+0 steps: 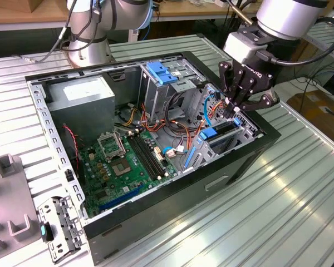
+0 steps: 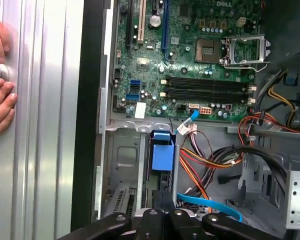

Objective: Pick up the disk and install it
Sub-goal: 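Insert the first disk wire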

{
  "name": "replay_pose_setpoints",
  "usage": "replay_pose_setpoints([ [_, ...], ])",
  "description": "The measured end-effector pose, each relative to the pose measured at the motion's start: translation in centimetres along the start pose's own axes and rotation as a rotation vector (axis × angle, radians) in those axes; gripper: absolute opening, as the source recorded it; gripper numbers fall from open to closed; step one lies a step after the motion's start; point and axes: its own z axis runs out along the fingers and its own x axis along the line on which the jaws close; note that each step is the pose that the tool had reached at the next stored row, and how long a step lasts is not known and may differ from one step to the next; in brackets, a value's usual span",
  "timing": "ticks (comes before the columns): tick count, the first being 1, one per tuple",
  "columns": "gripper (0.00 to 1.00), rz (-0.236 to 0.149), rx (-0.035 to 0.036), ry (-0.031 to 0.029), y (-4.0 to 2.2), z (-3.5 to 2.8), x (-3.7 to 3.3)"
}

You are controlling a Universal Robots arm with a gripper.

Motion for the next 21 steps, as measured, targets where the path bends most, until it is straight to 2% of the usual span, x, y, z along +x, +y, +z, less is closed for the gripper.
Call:
replay_pose_setpoints([
  [5, 0.11, -0.009, 0.0000, 0.0003, -1.91, 0.04, 0.08],
  [9, 0.11, -0.023, 0.0001, 0.0004, -3.01, 0.11, 0.15],
  [14, 0.11, -0.080, 0.0005, 0.0003, -3.38, 0.05, 0.12],
  [21, 0.11, -0.099, 0.0005, 0.0004, -5.00, 0.06, -0.08],
])
